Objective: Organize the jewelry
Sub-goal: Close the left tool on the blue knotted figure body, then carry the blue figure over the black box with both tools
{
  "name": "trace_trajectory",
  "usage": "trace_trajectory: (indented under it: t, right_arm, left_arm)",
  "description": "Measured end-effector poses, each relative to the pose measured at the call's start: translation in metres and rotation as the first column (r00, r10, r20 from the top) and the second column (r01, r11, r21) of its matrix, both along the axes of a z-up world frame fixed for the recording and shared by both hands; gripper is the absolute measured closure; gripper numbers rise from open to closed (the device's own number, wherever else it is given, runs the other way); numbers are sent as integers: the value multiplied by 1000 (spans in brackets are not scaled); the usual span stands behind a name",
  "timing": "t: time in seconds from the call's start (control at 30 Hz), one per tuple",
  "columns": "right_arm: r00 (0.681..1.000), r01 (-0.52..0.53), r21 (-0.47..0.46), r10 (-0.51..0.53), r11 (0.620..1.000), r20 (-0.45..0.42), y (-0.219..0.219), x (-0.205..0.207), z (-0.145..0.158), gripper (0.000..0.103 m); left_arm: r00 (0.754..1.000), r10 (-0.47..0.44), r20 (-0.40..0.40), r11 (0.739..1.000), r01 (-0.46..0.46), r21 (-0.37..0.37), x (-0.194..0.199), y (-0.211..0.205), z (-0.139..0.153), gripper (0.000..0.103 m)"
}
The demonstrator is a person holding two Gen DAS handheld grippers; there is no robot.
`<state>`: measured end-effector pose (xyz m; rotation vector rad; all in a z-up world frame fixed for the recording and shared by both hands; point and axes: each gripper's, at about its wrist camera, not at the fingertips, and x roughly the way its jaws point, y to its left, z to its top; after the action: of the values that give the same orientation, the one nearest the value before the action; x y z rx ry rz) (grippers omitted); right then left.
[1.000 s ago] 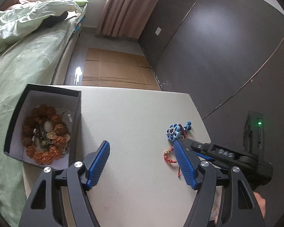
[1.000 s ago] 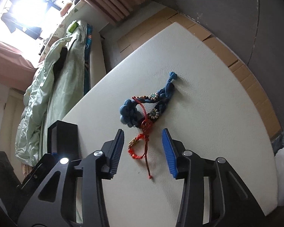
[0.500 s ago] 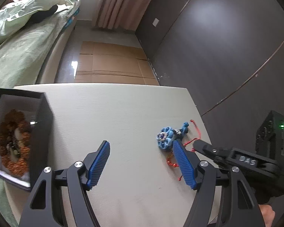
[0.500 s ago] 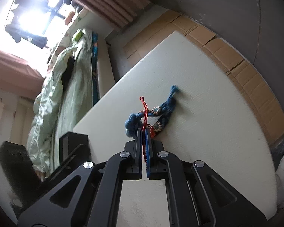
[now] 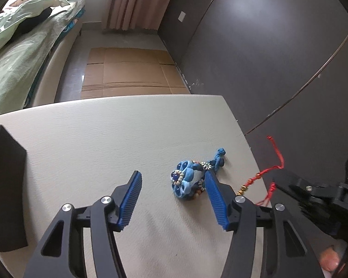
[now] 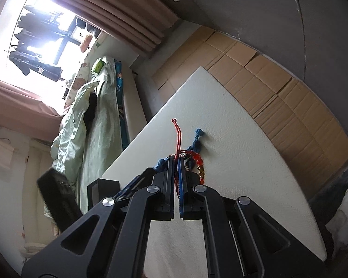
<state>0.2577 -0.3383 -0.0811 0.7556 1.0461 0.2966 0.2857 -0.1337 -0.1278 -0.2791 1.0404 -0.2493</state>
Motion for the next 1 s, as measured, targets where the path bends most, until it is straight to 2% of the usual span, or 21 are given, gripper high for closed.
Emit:
trace_trajectory:
  t: [0.13,0.17,0.23,0.33,0.6,0.7,1.0]
  right_arm:
    - [1000,12,11,-12,1000,-1,-5,-1,0,98]
    - [1000,19,11,-19,1000,-4,-6,-1,0,98]
    - [1000,22,13,-22,1000,-9,-6,-2,-1,98]
    - [1000,17,16,-17,1000,-15,-5,-1,-2,98]
    - [1000,-17,25,17,1000,-10,12,3,-1,98]
    - [999,-44,32,44,999,11,23,4,2,98]
    - [991,-119,42,117,992,63,58,2,9,99]
  left_arm:
    - [999,-28,-24,999,29,27,5,-14,-13,67]
    - [999,-32,-32,999,33,36,6,-16,-16,77]
    - [999,-32,-38,999,33,37,7,-15,-19,89]
    - [1000,-21,-20,999,22,50,2,-10,-14,90]
    - [999,-16,36,1000,16,7,-20,21,23,90]
    - [999,-9,49,999,10,-33,-29,35,39,90]
    - [986,83,141,996,-77,-52,-67,94,91,90]
